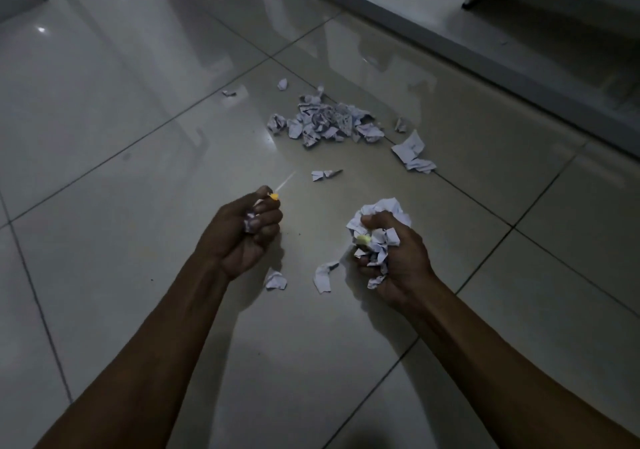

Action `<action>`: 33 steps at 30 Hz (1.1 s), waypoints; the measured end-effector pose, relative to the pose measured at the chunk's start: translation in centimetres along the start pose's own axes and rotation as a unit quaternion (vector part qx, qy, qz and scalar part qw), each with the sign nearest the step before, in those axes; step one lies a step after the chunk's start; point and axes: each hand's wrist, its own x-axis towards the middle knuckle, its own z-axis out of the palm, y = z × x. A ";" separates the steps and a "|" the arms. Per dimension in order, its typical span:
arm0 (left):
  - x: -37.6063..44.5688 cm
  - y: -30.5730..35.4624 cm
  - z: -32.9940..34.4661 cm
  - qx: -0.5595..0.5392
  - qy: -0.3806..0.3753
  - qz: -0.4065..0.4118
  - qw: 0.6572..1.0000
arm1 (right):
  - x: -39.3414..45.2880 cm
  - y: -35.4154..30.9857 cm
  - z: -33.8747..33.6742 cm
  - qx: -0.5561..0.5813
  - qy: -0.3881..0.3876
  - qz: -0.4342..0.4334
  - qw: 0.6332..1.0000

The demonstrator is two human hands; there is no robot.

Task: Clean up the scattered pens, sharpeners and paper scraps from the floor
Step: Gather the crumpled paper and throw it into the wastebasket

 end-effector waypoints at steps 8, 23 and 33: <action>-2.0 -1.1 -2.5 -0.148 -0.064 -0.021 0.987 | -0.1 -0.1 -0.1 0.016 -0.008 0.028 0.999; -3.6 -1.7 -0.8 0.276 0.229 0.027 0.933 | 0.0 0.2 0.6 0.050 -0.036 0.014 0.998; -7.0 -5.7 -2.7 0.840 0.161 0.198 0.479 | 0.2 0.2 -0.3 0.055 -0.035 0.023 0.998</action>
